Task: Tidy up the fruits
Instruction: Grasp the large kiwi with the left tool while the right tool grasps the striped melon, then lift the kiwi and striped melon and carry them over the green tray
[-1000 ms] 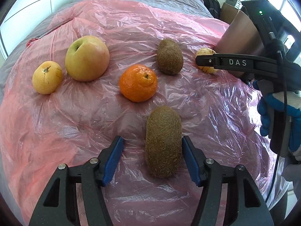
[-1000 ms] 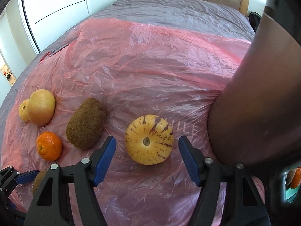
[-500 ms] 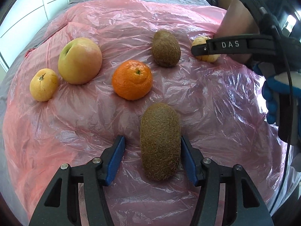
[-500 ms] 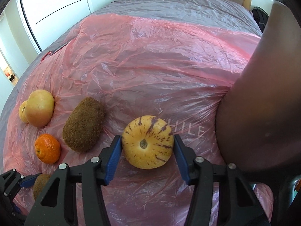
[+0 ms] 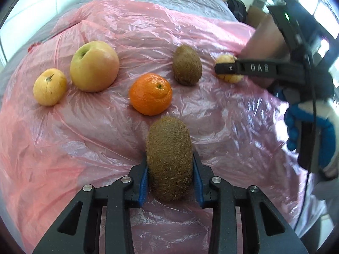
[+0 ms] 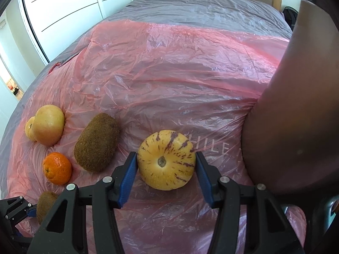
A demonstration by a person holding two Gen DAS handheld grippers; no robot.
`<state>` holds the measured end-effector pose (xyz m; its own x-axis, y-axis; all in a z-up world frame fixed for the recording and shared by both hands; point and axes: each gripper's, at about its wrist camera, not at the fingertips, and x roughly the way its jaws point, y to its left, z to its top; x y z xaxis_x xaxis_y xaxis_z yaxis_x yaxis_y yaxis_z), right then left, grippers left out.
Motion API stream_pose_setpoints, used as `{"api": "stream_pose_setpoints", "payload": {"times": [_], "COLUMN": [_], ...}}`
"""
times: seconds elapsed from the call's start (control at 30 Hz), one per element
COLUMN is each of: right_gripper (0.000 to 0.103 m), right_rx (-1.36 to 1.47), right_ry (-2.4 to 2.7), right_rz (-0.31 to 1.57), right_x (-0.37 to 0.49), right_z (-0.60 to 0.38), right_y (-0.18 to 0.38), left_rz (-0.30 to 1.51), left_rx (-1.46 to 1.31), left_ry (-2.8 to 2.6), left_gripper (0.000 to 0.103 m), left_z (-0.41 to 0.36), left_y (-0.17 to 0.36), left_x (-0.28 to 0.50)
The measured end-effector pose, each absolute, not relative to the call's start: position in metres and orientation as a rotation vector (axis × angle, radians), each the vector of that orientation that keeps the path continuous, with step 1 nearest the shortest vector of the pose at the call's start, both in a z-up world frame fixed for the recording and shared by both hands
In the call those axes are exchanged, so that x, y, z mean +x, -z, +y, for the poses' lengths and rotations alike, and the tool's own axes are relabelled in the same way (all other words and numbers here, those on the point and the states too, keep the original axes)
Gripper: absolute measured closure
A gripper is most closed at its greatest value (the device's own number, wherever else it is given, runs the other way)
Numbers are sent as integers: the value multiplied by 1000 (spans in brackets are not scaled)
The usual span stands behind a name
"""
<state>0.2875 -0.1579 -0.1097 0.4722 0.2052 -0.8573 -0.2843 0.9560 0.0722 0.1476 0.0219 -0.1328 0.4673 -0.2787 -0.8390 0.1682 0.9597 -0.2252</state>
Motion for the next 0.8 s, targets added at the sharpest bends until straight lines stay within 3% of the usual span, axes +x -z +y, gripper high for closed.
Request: {"api": "stream_pose_setpoints", "payload": {"times": [0.8], "right_gripper": [29], "right_rx": [-100], "right_ry": [-363], "right_rz": [948], "right_x": [226], "right_z": [-151], "right_y": [43], "left_rz": [936], "left_rx": [-241], "left_ry": [298], "left_gripper": [72], "left_z": [42], "left_y": [73], "left_x": [117]}}
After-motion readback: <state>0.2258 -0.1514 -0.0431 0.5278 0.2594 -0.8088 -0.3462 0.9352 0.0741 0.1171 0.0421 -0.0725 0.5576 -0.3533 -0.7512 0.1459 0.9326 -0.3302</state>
